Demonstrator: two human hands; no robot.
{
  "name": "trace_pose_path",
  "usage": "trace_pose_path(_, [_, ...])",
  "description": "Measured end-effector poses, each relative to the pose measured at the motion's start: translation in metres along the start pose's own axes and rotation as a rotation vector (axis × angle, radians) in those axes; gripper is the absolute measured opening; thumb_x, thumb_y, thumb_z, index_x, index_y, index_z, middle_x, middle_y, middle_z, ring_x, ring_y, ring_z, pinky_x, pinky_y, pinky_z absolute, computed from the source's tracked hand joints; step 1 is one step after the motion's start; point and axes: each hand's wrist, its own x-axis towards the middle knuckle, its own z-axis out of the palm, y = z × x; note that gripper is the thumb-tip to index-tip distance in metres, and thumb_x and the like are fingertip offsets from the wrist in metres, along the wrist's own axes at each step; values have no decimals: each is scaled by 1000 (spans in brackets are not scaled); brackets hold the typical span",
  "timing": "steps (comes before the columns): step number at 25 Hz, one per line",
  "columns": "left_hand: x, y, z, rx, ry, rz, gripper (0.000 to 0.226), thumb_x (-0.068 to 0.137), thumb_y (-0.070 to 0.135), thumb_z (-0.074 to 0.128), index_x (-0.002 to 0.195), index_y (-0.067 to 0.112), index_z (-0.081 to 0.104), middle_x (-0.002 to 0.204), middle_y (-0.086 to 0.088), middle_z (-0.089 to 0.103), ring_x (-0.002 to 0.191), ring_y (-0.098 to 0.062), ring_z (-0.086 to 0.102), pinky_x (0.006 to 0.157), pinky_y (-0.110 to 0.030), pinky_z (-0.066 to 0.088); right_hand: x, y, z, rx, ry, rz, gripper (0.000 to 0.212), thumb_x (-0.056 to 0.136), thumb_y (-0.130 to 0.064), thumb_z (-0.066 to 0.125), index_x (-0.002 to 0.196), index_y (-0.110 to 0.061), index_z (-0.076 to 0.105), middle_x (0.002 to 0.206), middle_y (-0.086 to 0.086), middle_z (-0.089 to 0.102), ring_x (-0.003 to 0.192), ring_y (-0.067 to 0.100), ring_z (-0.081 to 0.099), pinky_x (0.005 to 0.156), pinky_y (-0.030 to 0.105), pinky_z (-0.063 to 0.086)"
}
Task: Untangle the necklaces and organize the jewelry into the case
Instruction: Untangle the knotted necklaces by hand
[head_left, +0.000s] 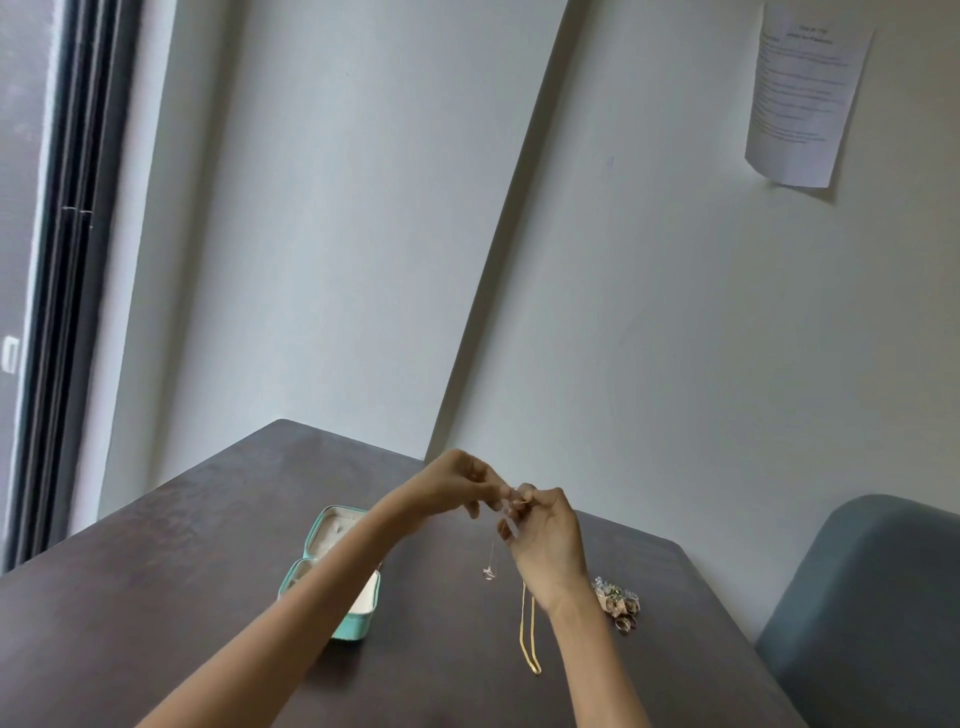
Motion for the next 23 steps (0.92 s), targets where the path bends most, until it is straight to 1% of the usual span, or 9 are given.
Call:
trace_pose_path(3, [2,-6,-6,-173,-76,-98,18,94,11,52,80,17,62,75,4,69,58,-8,54,60,-23,33,1,5,-7,-52,-12,-6,13,70,-21,55,63,-18,45,72,-1,45,68,13,42,69,29,33])
trace_pose_path(7, [5,-16,0,-386,-132,-218,23,97,12,40,80,14,55,77,1,65,54,-10,50,59,-24,29,-1,14,-8,-132,-29,25,25,69,-25,60,51,-23,42,73,-4,48,74,10,44,73,29,32])
trace_pose_path(9, [6,-19,3,-468,-123,-285,24,96,12,38,78,13,54,76,-1,65,50,-10,50,57,-24,28,-2,20,-9,-145,45,1,25,69,-26,63,50,-25,46,75,-6,49,78,8,46,74,28,32])
trace_pose_path(11, [4,-21,4,-511,-114,-329,25,96,12,38,76,13,54,77,-2,65,50,-11,51,57,-24,29,-2,22,-13,-108,121,-28,22,72,-27,63,57,-24,47,74,-7,48,77,8,45,74,28,32])
trace_pose_path(14, [3,-28,9,-633,-132,-388,23,90,15,40,73,15,54,75,-1,62,50,-12,47,56,-25,27,-2,20,-13,90,107,-43,22,75,-26,59,58,-22,45,71,-4,48,64,10,40,60,25,31])
trace_pose_path(17, [5,-35,14,-719,-146,-429,21,86,18,41,68,17,50,69,0,58,49,-12,42,54,-26,26,-3,16,-10,198,14,-17,29,74,-27,69,61,-19,43,55,-5,37,46,8,29,43,22,24])
trace_pose_path(19, [7,-36,12,-693,-119,-449,21,89,18,42,70,17,51,67,1,56,46,-11,41,53,-25,26,-5,12,-12,9,-40,59,31,69,-38,77,68,-16,54,47,-7,25,40,6,21,39,20,17])
trace_pose_path(21, [7,-35,6,-599,-98,-445,21,91,18,42,74,18,53,70,1,57,46,-10,40,51,-24,27,-7,10,-17,-335,-65,130,30,81,-42,68,79,-13,63,46,-6,20,39,6,15,41,21,10])
trace_pose_path(23, [7,-35,2,-534,-114,-442,21,91,19,42,74,17,54,71,1,57,49,-10,40,53,-23,27,-7,6,-19,-417,-57,131,27,85,-37,60,78,-11,60,45,-7,22,38,5,16,42,21,9])
